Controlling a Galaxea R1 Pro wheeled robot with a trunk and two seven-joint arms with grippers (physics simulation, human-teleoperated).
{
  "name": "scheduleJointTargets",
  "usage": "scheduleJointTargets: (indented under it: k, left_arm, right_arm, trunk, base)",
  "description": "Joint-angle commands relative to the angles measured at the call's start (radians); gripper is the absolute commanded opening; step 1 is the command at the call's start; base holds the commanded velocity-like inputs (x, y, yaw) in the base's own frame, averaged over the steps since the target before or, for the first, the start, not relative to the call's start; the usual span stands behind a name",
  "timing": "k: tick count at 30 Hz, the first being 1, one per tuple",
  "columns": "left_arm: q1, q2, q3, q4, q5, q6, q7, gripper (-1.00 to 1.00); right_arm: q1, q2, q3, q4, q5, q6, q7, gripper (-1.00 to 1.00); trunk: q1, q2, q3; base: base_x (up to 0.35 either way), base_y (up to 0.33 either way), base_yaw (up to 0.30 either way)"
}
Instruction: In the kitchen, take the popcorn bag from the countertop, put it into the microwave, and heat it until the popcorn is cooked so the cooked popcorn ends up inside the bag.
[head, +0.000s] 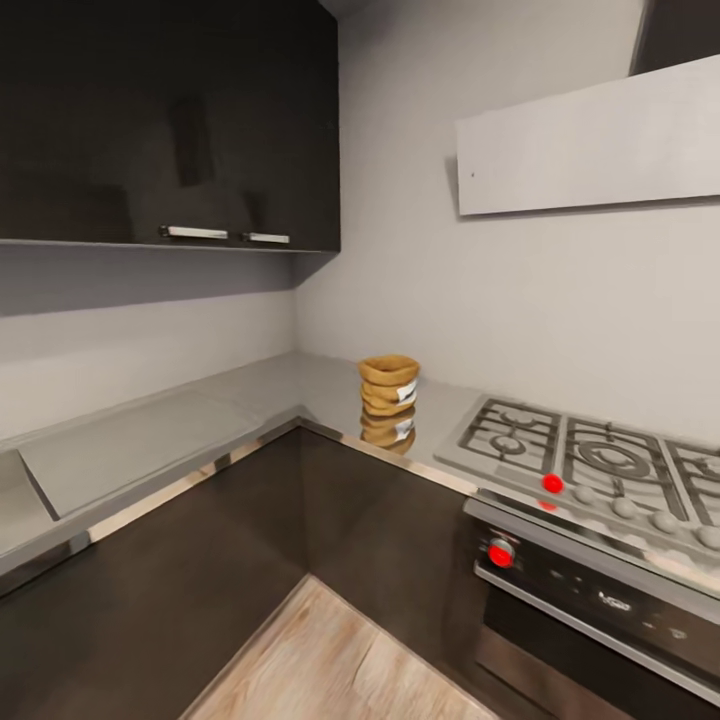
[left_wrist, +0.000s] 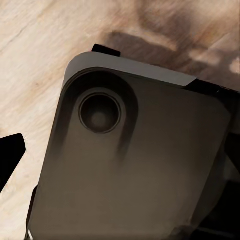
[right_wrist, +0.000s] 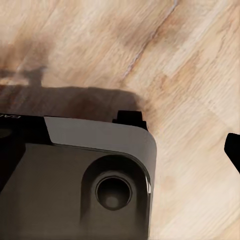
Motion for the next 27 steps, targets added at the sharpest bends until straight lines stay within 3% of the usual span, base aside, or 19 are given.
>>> scheduleJointTargets:
  k: [1,27]
  left_arm:
    - [0.0,0.0,0.001,-0.001,0.002,0.0,0.0,1.0]
    - [0.0,0.0,-0.005,-0.001,-0.003,0.005,0.0,1.0]
  right_arm:
    - [-0.001,-0.001,-0.008,0.003,0.006,-0.005,0.001,1.0]
    - [-0.001,0.0,-0.008,0.003,0.006,-0.007,0.0,1.0]
  trunk:
    - [0.0,-0.001,-0.001]
    - [0.0,-0.001,-0.001]
  base:
    - [0.231,0.249,-0.007]
    - [0.246,0.261,-0.001]
